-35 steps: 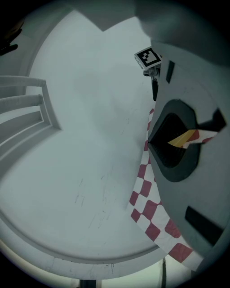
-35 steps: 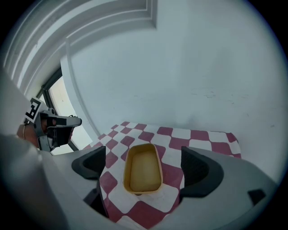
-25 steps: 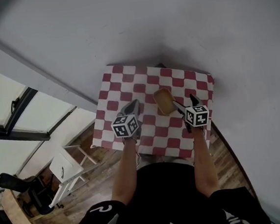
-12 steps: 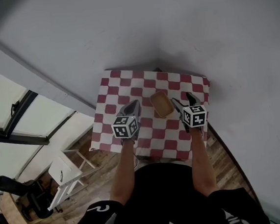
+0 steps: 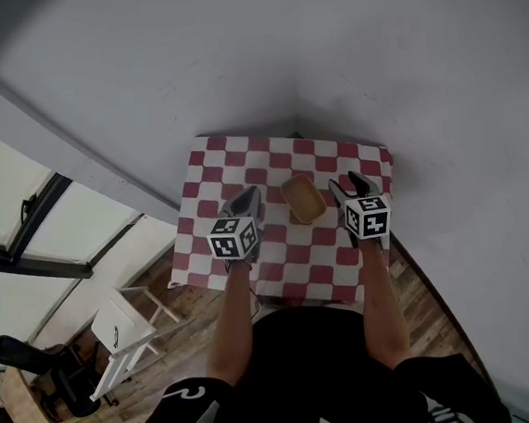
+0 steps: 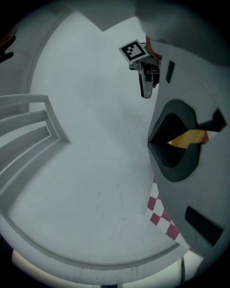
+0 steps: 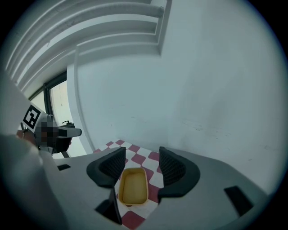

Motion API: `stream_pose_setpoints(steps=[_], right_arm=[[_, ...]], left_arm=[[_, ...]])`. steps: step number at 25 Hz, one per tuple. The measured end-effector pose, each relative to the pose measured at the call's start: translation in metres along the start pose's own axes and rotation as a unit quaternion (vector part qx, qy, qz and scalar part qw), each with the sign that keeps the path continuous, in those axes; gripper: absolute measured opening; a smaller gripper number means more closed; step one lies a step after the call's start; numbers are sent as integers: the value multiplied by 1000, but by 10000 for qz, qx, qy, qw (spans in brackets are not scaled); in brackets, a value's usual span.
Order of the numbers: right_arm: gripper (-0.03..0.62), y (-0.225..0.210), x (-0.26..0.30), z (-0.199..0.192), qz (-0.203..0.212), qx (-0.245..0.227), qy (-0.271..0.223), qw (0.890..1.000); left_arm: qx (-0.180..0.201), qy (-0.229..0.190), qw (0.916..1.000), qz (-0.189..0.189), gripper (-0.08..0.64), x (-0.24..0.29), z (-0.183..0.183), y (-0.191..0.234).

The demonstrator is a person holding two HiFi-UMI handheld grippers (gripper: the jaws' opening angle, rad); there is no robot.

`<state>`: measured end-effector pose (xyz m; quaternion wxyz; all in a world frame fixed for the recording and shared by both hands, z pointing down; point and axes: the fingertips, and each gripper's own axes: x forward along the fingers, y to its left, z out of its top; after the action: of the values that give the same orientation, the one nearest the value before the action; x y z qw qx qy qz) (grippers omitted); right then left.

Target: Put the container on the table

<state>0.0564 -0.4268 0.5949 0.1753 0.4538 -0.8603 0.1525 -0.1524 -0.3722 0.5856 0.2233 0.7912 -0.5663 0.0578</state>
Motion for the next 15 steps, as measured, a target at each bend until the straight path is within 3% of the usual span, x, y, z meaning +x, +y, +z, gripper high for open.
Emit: stream_pose_setpoints(steps=[15], right_arm=[[168,9,-4,9,7,-195,-31,9998]], left_arm=[[84,-57,9999,-51,25,-3,6,-6]])
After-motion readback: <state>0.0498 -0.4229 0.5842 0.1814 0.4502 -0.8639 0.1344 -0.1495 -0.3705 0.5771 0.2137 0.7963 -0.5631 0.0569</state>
